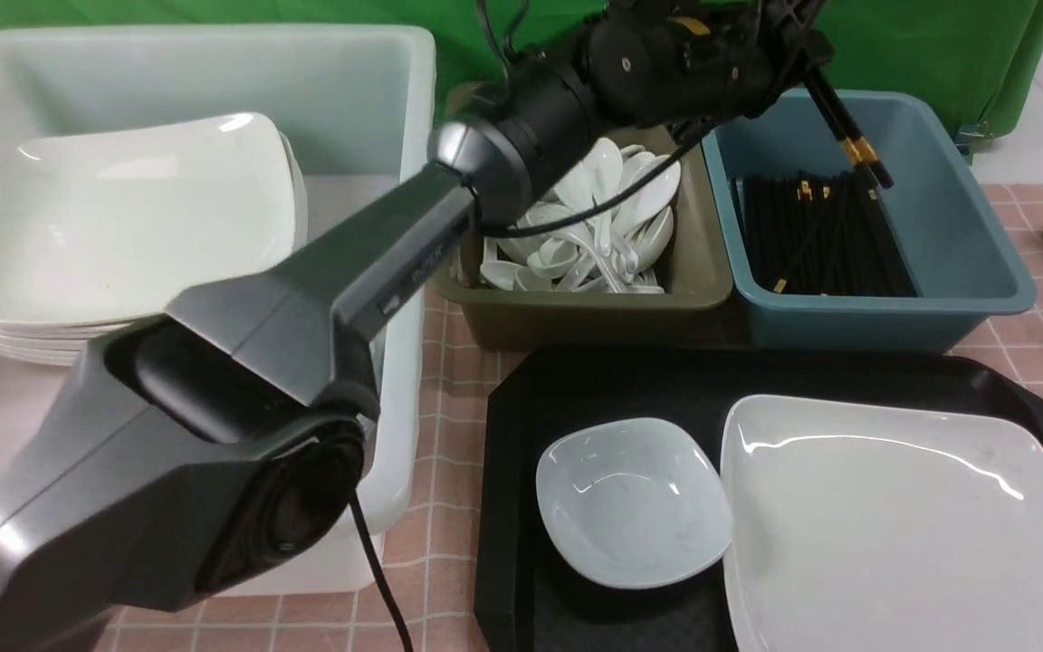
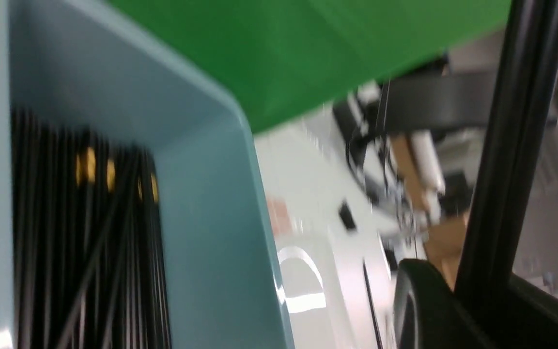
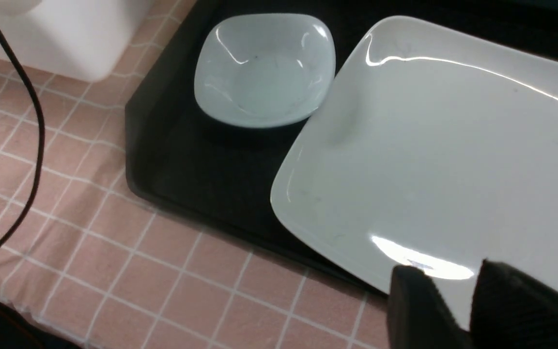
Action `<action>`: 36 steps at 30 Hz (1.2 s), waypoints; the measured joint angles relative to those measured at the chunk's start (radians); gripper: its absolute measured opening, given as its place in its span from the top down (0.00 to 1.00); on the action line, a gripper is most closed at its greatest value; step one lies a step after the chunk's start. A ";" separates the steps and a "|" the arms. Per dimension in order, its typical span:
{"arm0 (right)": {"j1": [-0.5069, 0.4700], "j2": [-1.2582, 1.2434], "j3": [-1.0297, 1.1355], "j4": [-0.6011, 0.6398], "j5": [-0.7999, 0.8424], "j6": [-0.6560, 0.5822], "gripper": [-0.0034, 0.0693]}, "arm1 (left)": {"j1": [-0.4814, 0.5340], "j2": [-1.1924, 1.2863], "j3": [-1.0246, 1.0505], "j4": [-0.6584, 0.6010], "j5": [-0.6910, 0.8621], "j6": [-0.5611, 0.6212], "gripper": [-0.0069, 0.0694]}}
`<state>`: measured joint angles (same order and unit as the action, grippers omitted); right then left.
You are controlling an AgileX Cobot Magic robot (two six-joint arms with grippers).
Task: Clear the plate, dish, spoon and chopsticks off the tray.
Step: Use the left arm to put the chopsticks into the small storage box on the right, then use the left arm to grab a small plate from the dinner plate
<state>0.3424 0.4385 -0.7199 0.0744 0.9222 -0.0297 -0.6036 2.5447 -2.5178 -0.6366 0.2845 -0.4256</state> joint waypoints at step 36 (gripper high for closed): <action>0.000 0.000 0.000 0.000 0.006 0.000 0.62 | 0.045 -0.052 -0.102 0.170 0.470 0.222 0.14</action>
<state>0.3424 0.4385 -0.7199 0.0744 0.9278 -0.0297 -0.5582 2.4924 -2.6193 -0.4667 0.7543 -0.2034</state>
